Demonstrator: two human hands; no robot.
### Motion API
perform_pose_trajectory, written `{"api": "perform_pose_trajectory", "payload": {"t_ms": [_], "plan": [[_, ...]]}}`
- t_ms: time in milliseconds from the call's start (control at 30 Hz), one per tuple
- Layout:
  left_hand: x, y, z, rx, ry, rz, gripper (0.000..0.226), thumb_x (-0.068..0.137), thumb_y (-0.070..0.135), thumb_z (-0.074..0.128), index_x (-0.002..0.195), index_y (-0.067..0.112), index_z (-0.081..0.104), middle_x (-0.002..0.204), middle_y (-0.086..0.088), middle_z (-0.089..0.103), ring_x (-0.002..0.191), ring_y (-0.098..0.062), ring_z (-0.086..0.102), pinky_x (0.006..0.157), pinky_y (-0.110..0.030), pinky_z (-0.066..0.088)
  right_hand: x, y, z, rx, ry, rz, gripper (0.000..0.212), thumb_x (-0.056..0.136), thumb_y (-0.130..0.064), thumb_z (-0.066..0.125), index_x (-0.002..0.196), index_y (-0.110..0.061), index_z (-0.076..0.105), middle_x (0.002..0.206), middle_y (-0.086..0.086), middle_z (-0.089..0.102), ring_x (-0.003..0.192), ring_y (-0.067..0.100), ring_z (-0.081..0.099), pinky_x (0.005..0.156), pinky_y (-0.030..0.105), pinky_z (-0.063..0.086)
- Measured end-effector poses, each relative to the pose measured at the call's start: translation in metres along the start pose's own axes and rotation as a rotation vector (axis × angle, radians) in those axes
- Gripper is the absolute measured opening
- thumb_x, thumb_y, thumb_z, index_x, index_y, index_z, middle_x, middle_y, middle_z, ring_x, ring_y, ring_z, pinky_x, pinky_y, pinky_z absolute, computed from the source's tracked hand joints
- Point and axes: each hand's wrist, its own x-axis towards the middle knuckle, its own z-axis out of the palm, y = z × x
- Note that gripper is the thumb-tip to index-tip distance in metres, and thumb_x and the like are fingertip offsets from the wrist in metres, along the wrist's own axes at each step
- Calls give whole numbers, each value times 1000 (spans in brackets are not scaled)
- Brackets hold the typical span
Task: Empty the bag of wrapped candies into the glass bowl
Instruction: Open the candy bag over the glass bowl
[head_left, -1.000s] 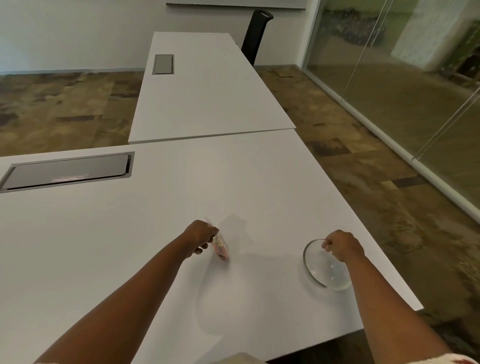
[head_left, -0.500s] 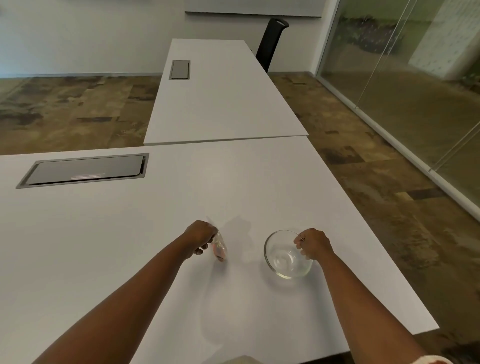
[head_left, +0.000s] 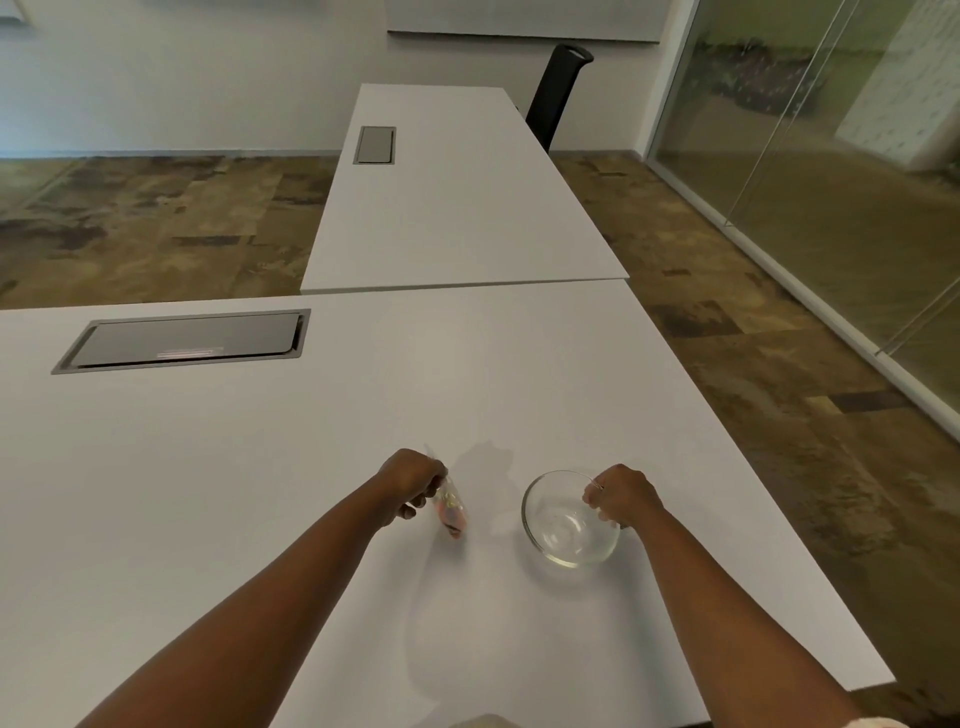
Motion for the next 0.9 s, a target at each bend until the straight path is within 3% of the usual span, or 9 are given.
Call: {"api": "perform_pose_trajectory", "payload": {"t_ms": [100, 200, 300, 367, 433, 500, 700, 833, 900], "plan": [[1, 4, 2, -4, -7, 3, 31, 85, 9, 47, 54, 13, 43, 54, -2, 37, 45, -15, 30, 47, -21, 25, -7, -14, -4, -103, 110, -86, 33, 88, -30, 60, 113, -10, 65, 122, 15, 64, 114, 32, 58, 93, 36, 48], [2, 5, 3, -6, -3, 6, 32, 84, 10, 47, 53, 13, 43, 53, -2, 37, 45, -16, 30, 48, -21, 25, -17, -42, -4, 102, 219, -239, 23, 85, -24, 65, 103, -11, 72, 110, 11, 72, 102, 27, 65, 91, 35, 51], [2, 7, 7, -15, -5, 11, 33, 86, 11, 47, 52, 13, 43, 54, -2, 38, 45, -16, 30, 48, -21, 24, -37, -73, -1, 383, -53, -349, 18, 76, -20, 76, 88, -6, 76, 91, 14, 75, 69, 15, 68, 72, 30, 59], [2, 9, 9, -25, -8, 23, 34, 87, 11, 46, 53, 12, 44, 54, -2, 39, 45, -15, 31, 48, -21, 25, -51, -88, 5, 376, -212, -397, 30, 69, -23, 82, 92, -5, 75, 93, 14, 76, 64, 9, 67, 61, 18, 57], [2, 12, 11, -29, -10, 35, 34, 88, 12, 45, 54, 11, 46, 54, -3, 40, 46, -15, 32, 48, -22, 26, -59, -99, 13, 270, -223, -433, 37, 66, -25, 84, 96, -6, 74, 96, 12, 76, 72, 16, 70, 68, 23, 59], [1, 14, 12, -31, -18, 48, 34, 88, 11, 45, 54, 12, 45, 54, -3, 40, 46, -15, 32, 48, -22, 27, -63, -105, 19, 198, -152, -461, 30, 70, -20, 80, 97, -8, 75, 98, 14, 76, 80, 23, 70, 81, 31, 58], [0, 13, 12, -88, -46, 114, 43, 93, 32, 45, 54, 15, 42, 55, 0, 38, 47, -14, 32, 48, -22, 26, -61, -105, 26, 222, 5, -469, 15, 82, -13, 68, 94, -9, 76, 95, 14, 76, 71, 17, 61, 68, 22, 45], [0, 10, 12, -108, -75, 170, 47, 90, 47, 47, 54, 17, 43, 53, 2, 39, 47, -13, 35, 47, -21, 26, -54, -102, 25, 356, 35, -419, 12, 79, -13, 70, 89, -9, 77, 92, 12, 77, 85, 22, 70, 77, 30, 54], [0, 8, 14, -103, -89, 194, 44, 90, 46, 49, 57, 17, 47, 56, 2, 40, 47, -12, 36, 46, -20, 27, -52, -101, 26, 405, 23, -392, 12, 76, -14, 74, 86, -8, 77, 91, 12, 77, 78, 19, 68, 80, 34, 55]]}}
